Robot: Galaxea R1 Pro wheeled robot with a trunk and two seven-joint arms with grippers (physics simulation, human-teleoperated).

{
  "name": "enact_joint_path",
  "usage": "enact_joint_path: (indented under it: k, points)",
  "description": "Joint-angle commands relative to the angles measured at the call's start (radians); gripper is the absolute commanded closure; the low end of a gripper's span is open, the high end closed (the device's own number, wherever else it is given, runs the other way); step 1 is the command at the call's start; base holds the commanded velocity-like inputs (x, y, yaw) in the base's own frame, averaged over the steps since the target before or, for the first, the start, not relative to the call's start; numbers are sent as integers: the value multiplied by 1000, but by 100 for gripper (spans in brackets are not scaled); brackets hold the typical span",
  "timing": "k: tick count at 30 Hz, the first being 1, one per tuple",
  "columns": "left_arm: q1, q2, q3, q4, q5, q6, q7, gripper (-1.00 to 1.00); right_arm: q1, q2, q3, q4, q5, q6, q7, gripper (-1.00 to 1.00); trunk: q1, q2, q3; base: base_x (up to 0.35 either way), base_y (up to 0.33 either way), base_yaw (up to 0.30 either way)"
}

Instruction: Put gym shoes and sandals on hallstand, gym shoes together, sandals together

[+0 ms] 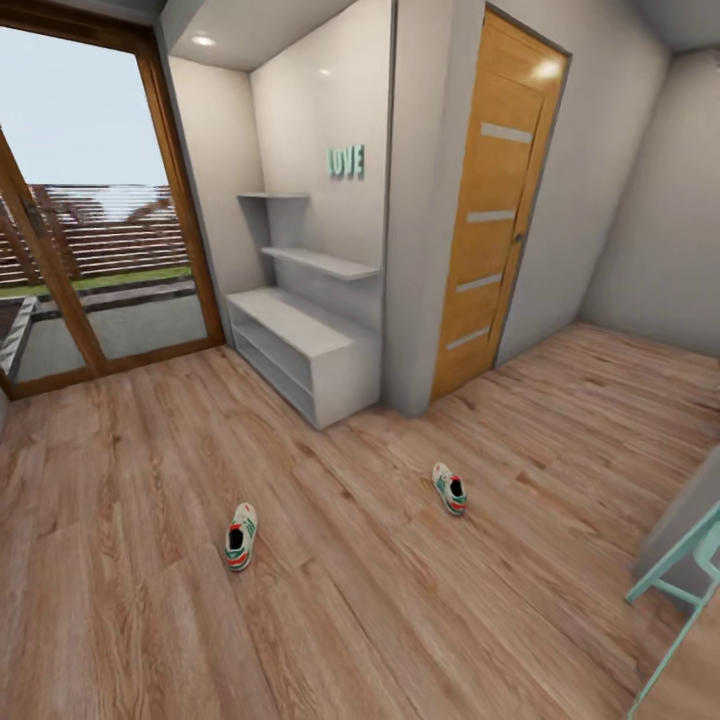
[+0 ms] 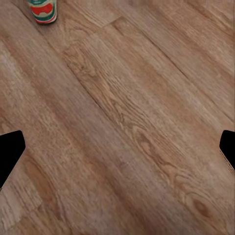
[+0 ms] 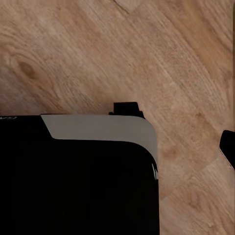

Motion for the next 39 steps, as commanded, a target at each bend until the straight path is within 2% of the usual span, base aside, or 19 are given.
enact_joint_path:
  k: [1,10,19,21,24,25,28,30,33,35,36,37,38,39]
  points:
    - [0,0,0,0,0,-3,0,-100,-1,0,-3,0,0,-2,1,-100,1,0,0,344,0,-155]
    - [0,0,0,0,0,-3,0,-100,-1,5,-1,2,4,-2,2,-100,1,0,6,345,0,-174]
    - [-2,1,0,-5,-5,-2,0,-100,-1,6,2,3,6,-1,3,-100,1,0,8,346,0,-30]
    - [-17,2,0,-10,-7,8,0,-100,-1,5,2,1,6,-1,4,-100,1,0,8,348,0,-2]
    - [-55,3,0,-12,-7,39,0,-100,-1,5,2,-1,5,-1,4,-100,1,0,8,348,0,-1]
    - [-104,3,0,-14,-8,93,0,-100,-1,5,1,-15,6,-1,2,-100,1,0,8,348,0,0]
    - [-181,2,0,-30,-9,176,0,-100,-1,5,0,-67,4,5,0,-100,1,0,8,348,0,0]
    - [-256,0,-1,-53,-8,250,0,-100,-6,4,0,-111,3,15,0,-100,1,0,8,348,-7,0]
    - [-313,-2,-1,-78,-8,314,0,-100,-15,4,0,-129,3,31,0,-100,1,0,8,348,-36,0]
    - [-364,-3,-1,-108,-8,373,-2,-100,-43,4,-1,-158,3,68,-1,-100,1,0,8,348,-59,0]
    - [-394,-4,-1,-132,-7,405,-3,-100,-65,5,-1,-193,4,108,-1,-100,1,0,8,348,-68,0]
    - [-443,-4,-2,-182,-7,445,-4,-100,-99,5,-1,-280,2,225,0,-100,1,0,8,348,-80,0]
    - [-466,-6,-3,-218,-7,458,-4,-100,-114,5,-2,-349,0,326,0,-100,1,0,8,348,-84,0]
    - [-476,-9,-4,-242,-7,464,-5,-100,-119,5,-2,-393,0,385,-1,-100,1,0,8,348,-86,0]
